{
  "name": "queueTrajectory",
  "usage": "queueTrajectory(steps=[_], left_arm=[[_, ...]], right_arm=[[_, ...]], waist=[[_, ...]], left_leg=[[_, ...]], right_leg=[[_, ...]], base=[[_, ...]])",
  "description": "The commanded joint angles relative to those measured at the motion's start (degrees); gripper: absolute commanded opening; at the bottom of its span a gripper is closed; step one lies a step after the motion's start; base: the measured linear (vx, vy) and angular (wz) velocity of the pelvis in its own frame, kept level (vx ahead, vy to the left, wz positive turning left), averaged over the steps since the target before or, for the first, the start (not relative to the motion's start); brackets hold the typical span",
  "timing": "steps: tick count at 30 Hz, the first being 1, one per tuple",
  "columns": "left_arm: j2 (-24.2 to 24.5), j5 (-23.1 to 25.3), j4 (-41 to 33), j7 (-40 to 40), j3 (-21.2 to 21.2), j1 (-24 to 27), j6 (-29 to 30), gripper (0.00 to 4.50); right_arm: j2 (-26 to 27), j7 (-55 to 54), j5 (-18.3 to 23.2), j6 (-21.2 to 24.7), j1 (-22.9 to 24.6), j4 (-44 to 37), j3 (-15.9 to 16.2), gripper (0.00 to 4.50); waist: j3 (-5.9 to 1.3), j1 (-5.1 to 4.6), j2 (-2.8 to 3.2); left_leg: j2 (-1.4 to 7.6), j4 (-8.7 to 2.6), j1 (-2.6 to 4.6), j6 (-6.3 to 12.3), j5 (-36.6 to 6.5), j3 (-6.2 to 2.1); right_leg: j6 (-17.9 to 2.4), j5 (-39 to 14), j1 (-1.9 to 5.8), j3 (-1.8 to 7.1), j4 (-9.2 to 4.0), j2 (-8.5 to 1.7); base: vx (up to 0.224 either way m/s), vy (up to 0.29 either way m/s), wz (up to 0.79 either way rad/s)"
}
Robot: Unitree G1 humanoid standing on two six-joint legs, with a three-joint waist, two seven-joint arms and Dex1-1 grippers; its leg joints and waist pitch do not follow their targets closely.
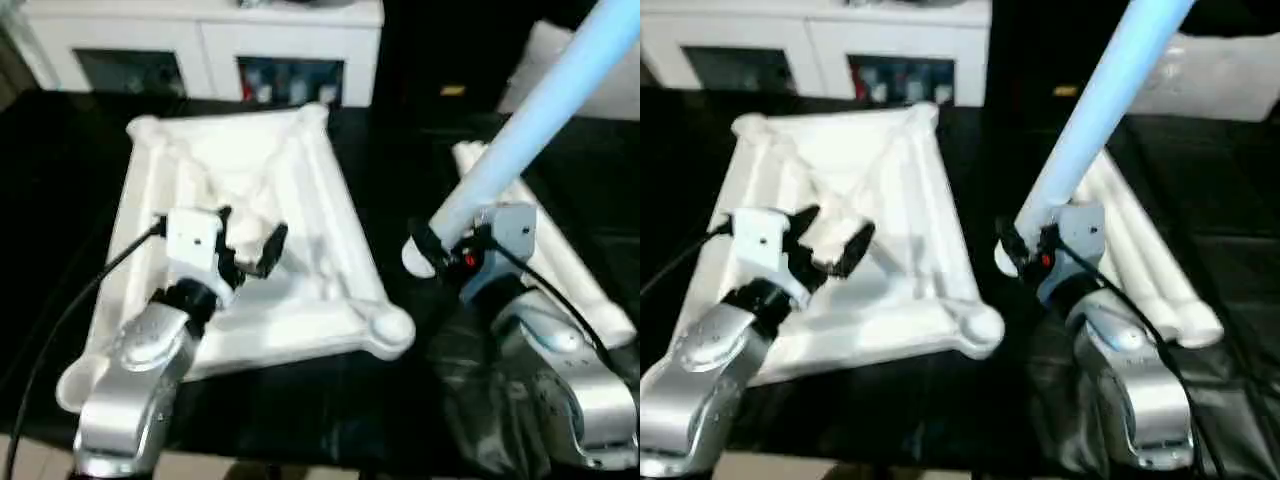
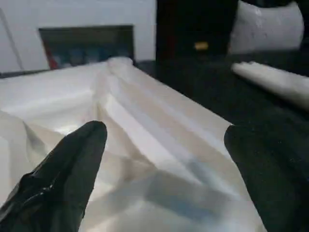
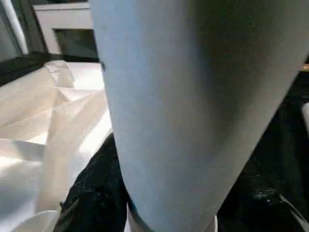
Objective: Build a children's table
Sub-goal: Move to table, then insert table leg to table base
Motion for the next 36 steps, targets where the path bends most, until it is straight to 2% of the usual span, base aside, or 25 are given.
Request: queueTrajectory(steps=[1, 2, 3, 4, 5, 6, 7, 8, 10, 11, 15, 16, 17, 19, 21, 22, 23, 26, 28, 29, 31, 32, 33, 34, 36], left_arm=[[1.41, -1.06, 0.30, -3.97, -2.49, -0.77, -0.82, 4.50], [1.97, -1.24, 0.45, -5.08, -3.05, -0.85, -0.92, 4.50], [3.16, -1.50, 0.78, -7.31, -4.14, -1.09, -0.82, 4.50], [4.67, -2.09, 1.16, -10.26, -5.47, -1.30, -0.24, 4.50], [5.16, -2.40, 1.30, -11.27, -5.86, -1.36, 0.08, 4.50], [5.95, -2.97, 1.65, -13.33, -6.49, -1.61, 0.42, 4.50], [6.07, -3.09, 1.72, -13.68, -6.58, -1.67, 0.49, 4.50], [7.26, -3.70, 2.01, -16.50, -7.62, -2.18, 1.25, 4.50], [8.14, -3.59, 2.36, -18.10, -8.40, -2.61, 1.61, 4.50], [9.55, -2.68, 3.11, -19.66, -9.70, -3.27, 1.74, 4.50], [14.33, -2.87, 4.80, -27.02, -13.49, -5.09, 3.25, 4.50], [14.33, -2.87, 4.80, -27.02, -13.49, -5.09, 3.25, 4.50], [16.27, -3.15, 5.46, -30.40, -14.80, -6.37, 4.66, 4.50], [17.13, -1.74, 7.29, -32.10, -15.95, -7.97, 4.05, 4.50], [17.56, -1.04, 7.82, -32.72, -16.65, -8.55, 3.64, 4.50], [17.88, -0.57, 7.98, -33.07, -17.13, -8.77, 3.10, 4.32], [18.43, -0.42, 7.79, -33.42, -17.83, -8.79, 3.26, 4.21], [18.90, -0.36, 7.14, -33.87, -18.71, -8.30, 3.36, 4.11], [19.01, 0.21, 6.69, -33.85, -19.48, -7.79, 3.70, 3.75], [19.01, 0.49, 6.70, -33.88, -19.70, -7.62, 3.66, 3.70], [18.90, 1.05, 7.07, -33.83, -20.12, -7.26, 3.13, 3.63], [18.56, 1.26, 7.33, -33.36, -20.19, -7.20, 2.97, 3.48], [18.34, 1.38, 7.45, -33.08, -20.20, -7.22, 2.95, 3.48], [18.12, 1.76, 7.81, -32.62, -20.35, -7.30, 3.02, 3.25], [17.41, 3.20, 9.44, -31.02, -20.62, -7.66, 2.47, 3.18]], right_arm=[[0.22, 0.54, 0.62, -2.59, 0.30, -1.47, -1.13, 1.90], [0.12, 0.49, 0.28, -2.97, 0.52, -1.59, -1.07, 1.90], [0.15, 0.52, 0.60, -2.00, 0.78, -1.53, -1.13, 1.90], [0.06, 0.74, 1.06, -0.66, 1.12, -1.41, -1.12, 1.90], [-0.02, 0.83, 1.11, -0.46, 1.20, -1.33, -1.04, 1.90], [-0.45, 1.63, 1.78, 0.07, 1.25, -1.33, -0.89, 1.90], [-0.54, 1.80, 1.92, 0.16, 1.25, -1.32, -0.85, 1.90], [-1.63, 3.73, 2.90, 0.73, 1.35, -1.29, -0.43, 1.90], [-2.32, 4.71, 3.12, 0.88, 1.41, -1.14, -0.13, 1.90], [-3.01, 5.52, 3.05, 0.74, 1.49, -0.81, 0.12, 1.90], [-5.05, 7.89, 3.06, 1.54, 1.58, -0.17, 1.11, 1.90], [-5.05, 7.89, 3.06, 1.54, 1.58, -0.17, 1.11, 1.90], [-5.96, 8.52, 2.71, 2.13, 1.52, -0.10, 1.69, 1.90], [-6.65, 8.67, 2.15, 2.22, 1.44, 0.04, 2.38, 1.90], [-6.51, 8.42, 2.29, 2.61, 1.40, 0.09, 2.42, 1.90], [-6.18, 7.97, 2.37, 2.77, 1.39, 0.13, 2.25, 1.90], [-5.35, 7.07, 3.09, 3.88, 1.42, 0.12, 1.44, 1.90], [-4.77, 6.75, 3.61, 3.75, 1.72, -0.21, 0.68, 1.90], [-4.70, 6.51, 3.85, 3.56, 2.12, -0.90, 0.47, 1.90], [-4.73, 6.28, 3.72, 3.37, 2.29, -1.11, 0.55, 1.90], [-4.45, 6.19, 3.82, 3.04, 2.69, -1.46, 0.54, 1.90], [-4.06, 6.06, 3.83, 2.50, 2.85, -1.73, 0.31, 1.90], [-3.84, 5.91, 3.70, 2.17, 2.90, -1.88, 0.16, 1.90], [-3.68, 5.73, 3.74, 2.41, 2.96, -2.06, 0.09, 1.90], [-3.35, 5.00, 2.64, 1.31, 3.20, -2.24, 0.35, 1.90]], waist=[[-3.63, -0.05, 0.42], [-2.81, -0.26, 0.35], [-2.53, -0.43, 0.08], [-2.15, -0.38, 0.09], [-1.88, -0.60, -0.09], [-1.57, -0.92, -0.06], [-1.46, -1.10, -0.26], [-1.77, -1.16, 0.07], [-1.99, -1.20, -0.21], [-1.97, -1.23, -0.04], [-2.38, -1.55, -0.11], [-2.45, -1.62, -0.34], [-2.52, -1.61, -0.13], [-2.65, -1.61, 0.15], [-2.65, -1.63, 0.27], [-2.72, -1.61, 0.24], [-2.78, -1.54, 0.55], [-2.72, -1.57, 0.76], [-2.73, -1.47, 0.73], [-2.73, -1.40, 0.91], [-2.55, -1.37, 0.85], [-2.51, -1.32, 1.28], [-2.47, -1.36, 0.99], [-2.52, -1.33, 1.37], [-2.34, -1.49, 1.16]], left_leg=[[4.22, -4.66, 1.08, 2.81, 11.41, -0.17], [4.80, -6.07, 1.55, 0.78, -5.02, 0.08], [4.81, -6.45, 1.78, 0.53, -9.12, 0.31], [4.75, -6.89, 2.39, -0.06, -14.92, 0.80], [4.74, -7.07, 2.49, -0.41, -16.94, 0.92], [4.76, -7.26, 2.59, -1.24, -19.63, 1.08], [4.75, -7.37, 2.61, -1.56, -20.55, 1.13], [4.73, -7.44, 2.84, -1.72, -20.19, 1.35], [4.83, -7.47, 2.46, -1.15, -18.06, 1.40], [4.93, -7.64, 2.04, -0.64, -16.05, 1.45], [4.91, -7.46, 1.83, 0.69, -13.05, 1.76], [4.93, -7.43, 1.80, 0.98, -12.14, 1.84], [4.97, -7.30, 1.74, 1.83, -9.73, 1.99], [4.91, -7.07, 1.67, 2.44, -7.45, 2.17], [4.99, -7.05, 1.68, 2.86, -6.41, 2.26], [4.98, -6.98, 1.64, 2.89, -6.19, 2.30], [5.08, -6.98, 1.76, 3.07, -5.77, 2.33], [5.31, -7.16, 1.87, 3.22, -5.80, 2.36], [5.34, -7.17, 1.91, 3.28, -5.70, 2.53], [5.39, -7.21, 1.95, 3.19, -5.77, 2.51], [5.39, -7.35, 2.02, 2.89, -6.79, 2.64], [5.42, -7.35, 2.03, 2.74, -7.20, 2.60], [5.46, -7.40, 1.99, 2.57, -7.70, 2.66], [5.44, -7.40, 2.04, 2.39, -7.86, 2.62], [5.43, -7.47, 2.05, 2.27, -8.02, 2.76]], right_leg=[[-12.56, 10.30, 3.47, 2.42, -3.25, -5.65], [-14.06, -1.00, 3.34, 2.63, -4.17, -5.73], [-13.90, -5.03, 3.24, 2.75, -4.69, -5.75], [-12.67, -13.86, 2.73, 3.04, -5.41, -5.88], [-11.84, -17.77, 2.43, 3.18, -5.77, -5.93], [-10.06, -24.15, 2.13, 3.19, -6.30, -6.04], [-9.11, -26.48, 2.05, 3.13, -6.52, -5.99], [-6.97, -29.75, 1.87, 3.15, -6.94, -6.17], [-6.86, -27.67, 2.04, 3.31, -6.83, -6.14], [-7.30, -24.36, 2.14, 3.22, -6.52, -6.00], [-9.57, -18.46, 2.18, 3.16, -5.94, -5.84], [-9.96, -17.08, 2.20, 3.20, -5.90, -5.83], [-11.27, -13.17, 2.16, 3.09, -5.57, -5.76], [-12.43, -9.12, 2.28, 3.06, -5.35, -5.71], [-13.45, -6.05, 2.38, 2.96, -5.16, -5.63], [-13.77, -5.37, 2.52, 2.92, -5.04, -5.68], [-14.34, -4.18, 2.57, 2.90, -4.99, -5.81], [-15.29, -2.46, 2.68, 2.79, -4.87, -5.79], [-15.64, -2.38, 2.81, 2.87, -5.01, -5.93], [-15.63, -2.60, 2.81, 2.86, -4.99, -5.91], [-15.53, -3.89, 2.74, 2.86, -5.19, -5.84], [-15.53, -4.41, 2.75, 2.89, -5.15, -5.93], [-15.38, -5.12, 2.75, 2.91, -5.28, -5.93], [-15.38, -5.44, 2.75, 2.89, -5.21, -5.92], [-15.02, -5.99, 2.64, 2.93, -5.43, -5.78]], base=[[0.000, 0.000, 0.00], [-0.069, -0.005, -0.01], [-0.069, -0.005, -0.01], [-0.071, -0.015, 0.01], [-0.065, -0.020, 0.01], [-0.065, -0.020, 0.01], [-0.062, -0.012, -0.05], [-0.054, -0.003, -0.06], [-0.027, -0.002, -0.03], [0.000, 0.000, 0.00], [0.000, 0.000, 0.00], [0.000, 0.000, 0.00], [0.000, 0.000, 0.00], [0.000, 0.000, 0.00], [0.000, 0.000, 0.00], [0.000, 0.000, 0.00], [0.000, 0.000, 0.00], [0.000, 0.000, 0.00], [0.000, 0.000, 0.00], [0.000, 0.000, 0.00], [0.000, 0.000, 0.00], [0.000, 0.000, 0.00], [0.000, 0.000, 0.00], [0.000, 0.000, 0.00], [0.000, 0.000, 0.00]])
